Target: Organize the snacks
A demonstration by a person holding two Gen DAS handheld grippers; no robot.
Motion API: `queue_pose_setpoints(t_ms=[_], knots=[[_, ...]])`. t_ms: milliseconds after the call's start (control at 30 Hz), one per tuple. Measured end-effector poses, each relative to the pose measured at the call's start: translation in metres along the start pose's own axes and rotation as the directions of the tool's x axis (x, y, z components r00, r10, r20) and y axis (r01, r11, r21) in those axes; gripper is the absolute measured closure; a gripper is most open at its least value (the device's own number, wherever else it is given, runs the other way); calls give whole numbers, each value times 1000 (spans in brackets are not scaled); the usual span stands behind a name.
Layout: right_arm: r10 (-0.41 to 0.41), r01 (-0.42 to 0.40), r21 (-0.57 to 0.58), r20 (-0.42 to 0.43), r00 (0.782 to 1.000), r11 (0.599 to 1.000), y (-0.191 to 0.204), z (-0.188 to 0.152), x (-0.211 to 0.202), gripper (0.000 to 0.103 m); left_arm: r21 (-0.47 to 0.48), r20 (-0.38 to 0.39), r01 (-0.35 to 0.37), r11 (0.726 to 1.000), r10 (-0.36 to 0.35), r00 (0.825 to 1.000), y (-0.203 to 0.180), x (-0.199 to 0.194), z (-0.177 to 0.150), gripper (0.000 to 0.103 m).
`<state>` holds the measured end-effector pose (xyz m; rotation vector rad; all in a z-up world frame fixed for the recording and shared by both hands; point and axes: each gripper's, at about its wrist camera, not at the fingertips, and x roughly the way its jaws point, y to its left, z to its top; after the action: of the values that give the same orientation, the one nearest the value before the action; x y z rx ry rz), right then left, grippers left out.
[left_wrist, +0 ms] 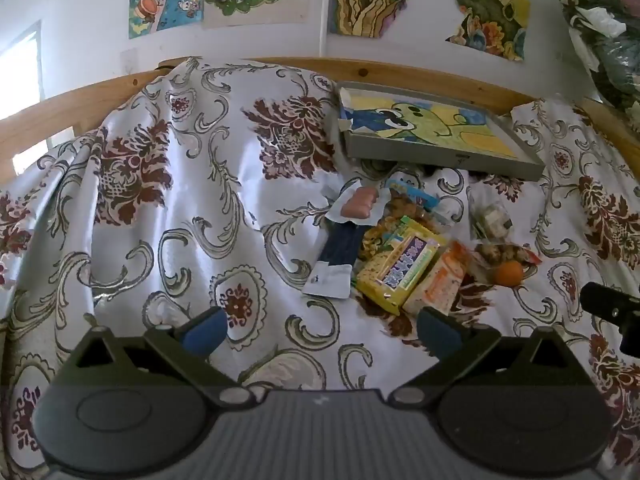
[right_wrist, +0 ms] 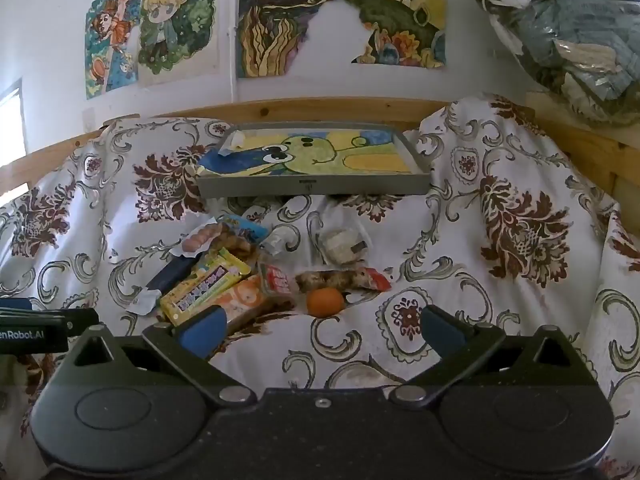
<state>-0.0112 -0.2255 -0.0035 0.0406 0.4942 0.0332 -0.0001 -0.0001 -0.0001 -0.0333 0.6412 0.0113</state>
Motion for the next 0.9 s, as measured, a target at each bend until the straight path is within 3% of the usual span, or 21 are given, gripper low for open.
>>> queue_pose_setpoints(t_ms=[900], knots=[[0,0,14,-22,1000,1000,-3,-1,1,1,0,-1,1,1000,-1,1000,0,0,0,0]])
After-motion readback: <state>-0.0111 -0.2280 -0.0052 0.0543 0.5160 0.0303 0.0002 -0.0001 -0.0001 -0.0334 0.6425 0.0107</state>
